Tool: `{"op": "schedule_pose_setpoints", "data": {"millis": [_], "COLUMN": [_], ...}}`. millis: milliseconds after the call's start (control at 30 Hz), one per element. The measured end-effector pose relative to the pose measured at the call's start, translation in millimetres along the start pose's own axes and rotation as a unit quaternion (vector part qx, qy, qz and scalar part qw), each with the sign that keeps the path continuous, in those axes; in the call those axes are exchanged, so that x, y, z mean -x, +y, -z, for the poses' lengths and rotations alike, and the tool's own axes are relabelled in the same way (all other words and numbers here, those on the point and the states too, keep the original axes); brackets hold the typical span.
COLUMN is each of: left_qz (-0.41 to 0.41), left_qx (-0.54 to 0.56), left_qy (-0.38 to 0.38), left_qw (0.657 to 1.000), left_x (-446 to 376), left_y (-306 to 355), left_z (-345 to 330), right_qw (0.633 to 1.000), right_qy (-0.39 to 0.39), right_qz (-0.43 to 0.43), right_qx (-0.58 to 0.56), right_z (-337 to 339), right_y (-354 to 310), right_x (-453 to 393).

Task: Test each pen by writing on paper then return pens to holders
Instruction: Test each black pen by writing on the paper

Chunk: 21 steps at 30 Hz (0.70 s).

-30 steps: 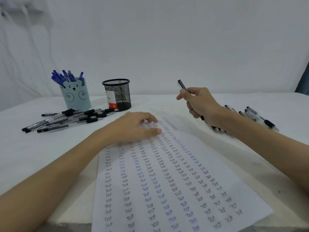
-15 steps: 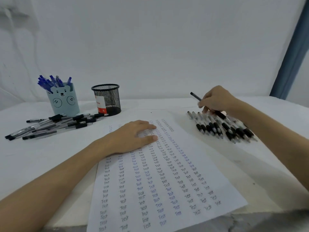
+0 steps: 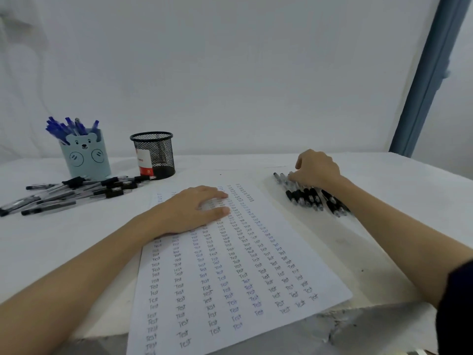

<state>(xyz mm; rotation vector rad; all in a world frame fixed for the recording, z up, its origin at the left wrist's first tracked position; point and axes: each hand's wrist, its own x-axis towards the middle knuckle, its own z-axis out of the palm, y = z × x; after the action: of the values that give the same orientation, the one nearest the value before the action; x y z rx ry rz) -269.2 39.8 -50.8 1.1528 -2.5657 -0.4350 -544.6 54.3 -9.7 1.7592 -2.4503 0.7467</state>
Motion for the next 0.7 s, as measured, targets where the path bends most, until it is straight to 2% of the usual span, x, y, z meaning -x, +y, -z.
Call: {"op": "schedule_pose_setpoints", "data": {"millis": [200,367,533,700], "left_qz": [-0.006,0.001,0.045,0.095], "left_qx": [-0.001,0.031,-0.003,-0.034], "left_qy": [0.006,0.035,0.072,0.131], "left_qw": [1.000,0.999,0.996,0.986], "left_x": [-1,6,33,97], "left_y": [-1,-3,-31,-75], "left_z": [0,9,37,62], "right_qw": [1.000,0.998,0.980,0.930], "right_qy": [0.004,0.023,-0.049,-0.149], "right_qz": [0.007,0.043,0.187,0.334], "right_qx": [0.021,-0.034,-0.045,-0.037], "right_z": [-5,9,11,-25], "right_y": [-2,-22,-96,-193], "right_x": [-1,1,-3,14]}}
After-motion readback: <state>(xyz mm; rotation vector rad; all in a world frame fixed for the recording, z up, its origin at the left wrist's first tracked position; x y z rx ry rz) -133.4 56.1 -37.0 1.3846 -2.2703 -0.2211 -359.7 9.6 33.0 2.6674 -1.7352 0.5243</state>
